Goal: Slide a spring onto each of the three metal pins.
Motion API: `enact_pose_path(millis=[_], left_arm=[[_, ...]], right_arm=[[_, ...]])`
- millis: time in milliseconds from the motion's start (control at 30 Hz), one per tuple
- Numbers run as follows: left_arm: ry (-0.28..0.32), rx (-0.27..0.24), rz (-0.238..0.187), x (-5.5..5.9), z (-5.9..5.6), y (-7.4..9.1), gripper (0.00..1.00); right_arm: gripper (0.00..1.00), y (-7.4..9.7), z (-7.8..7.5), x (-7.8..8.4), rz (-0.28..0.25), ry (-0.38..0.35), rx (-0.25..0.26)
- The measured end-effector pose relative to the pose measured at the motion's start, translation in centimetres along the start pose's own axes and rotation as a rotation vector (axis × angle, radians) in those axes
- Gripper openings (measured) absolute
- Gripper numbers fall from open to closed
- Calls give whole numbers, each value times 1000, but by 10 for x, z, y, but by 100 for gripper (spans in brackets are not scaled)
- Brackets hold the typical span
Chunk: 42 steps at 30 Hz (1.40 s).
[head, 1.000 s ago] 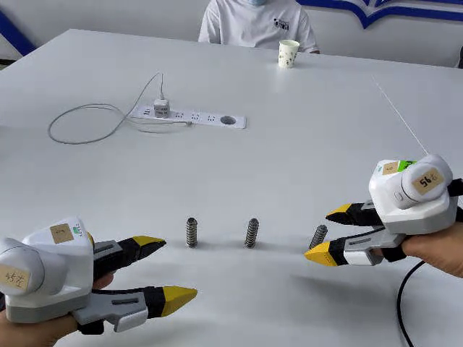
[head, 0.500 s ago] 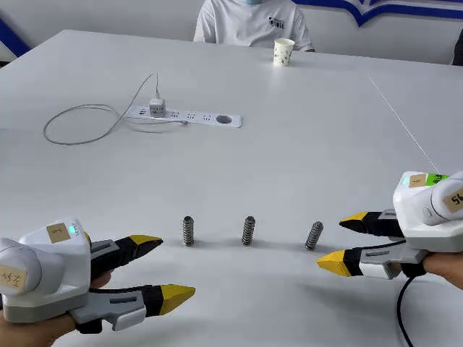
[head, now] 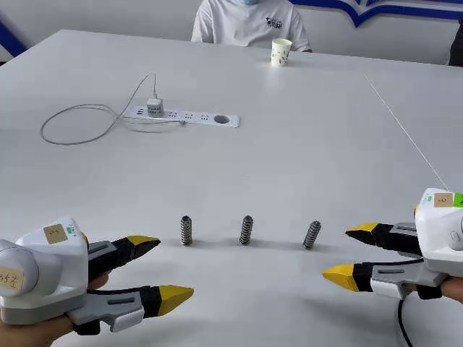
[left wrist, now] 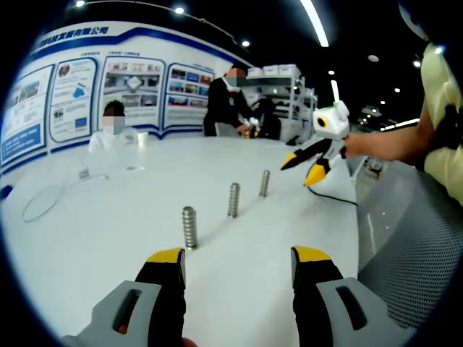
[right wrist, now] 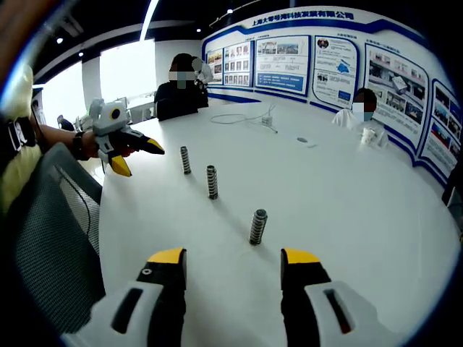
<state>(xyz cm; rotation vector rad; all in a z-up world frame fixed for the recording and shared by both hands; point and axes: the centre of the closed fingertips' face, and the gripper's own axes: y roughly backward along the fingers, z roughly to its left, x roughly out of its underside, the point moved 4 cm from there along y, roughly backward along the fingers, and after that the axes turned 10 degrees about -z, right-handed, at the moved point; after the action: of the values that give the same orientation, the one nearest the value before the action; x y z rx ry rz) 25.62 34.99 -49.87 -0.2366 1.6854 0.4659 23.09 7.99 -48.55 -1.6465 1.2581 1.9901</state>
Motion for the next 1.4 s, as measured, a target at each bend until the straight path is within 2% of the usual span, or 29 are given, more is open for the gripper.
enact_pose_path(millis=[367,633,1400], left_arm=[[5,-8,-2,1,2,2,60],[10,-11,-4,2,1,2,61],[21,-31,0,7,4,7,63]], right_arm=[[56,10,-1,5,-34,-28,32],[60,12,6,2,-79,-5,12],[68,15,9,1,-125,-18,22]])
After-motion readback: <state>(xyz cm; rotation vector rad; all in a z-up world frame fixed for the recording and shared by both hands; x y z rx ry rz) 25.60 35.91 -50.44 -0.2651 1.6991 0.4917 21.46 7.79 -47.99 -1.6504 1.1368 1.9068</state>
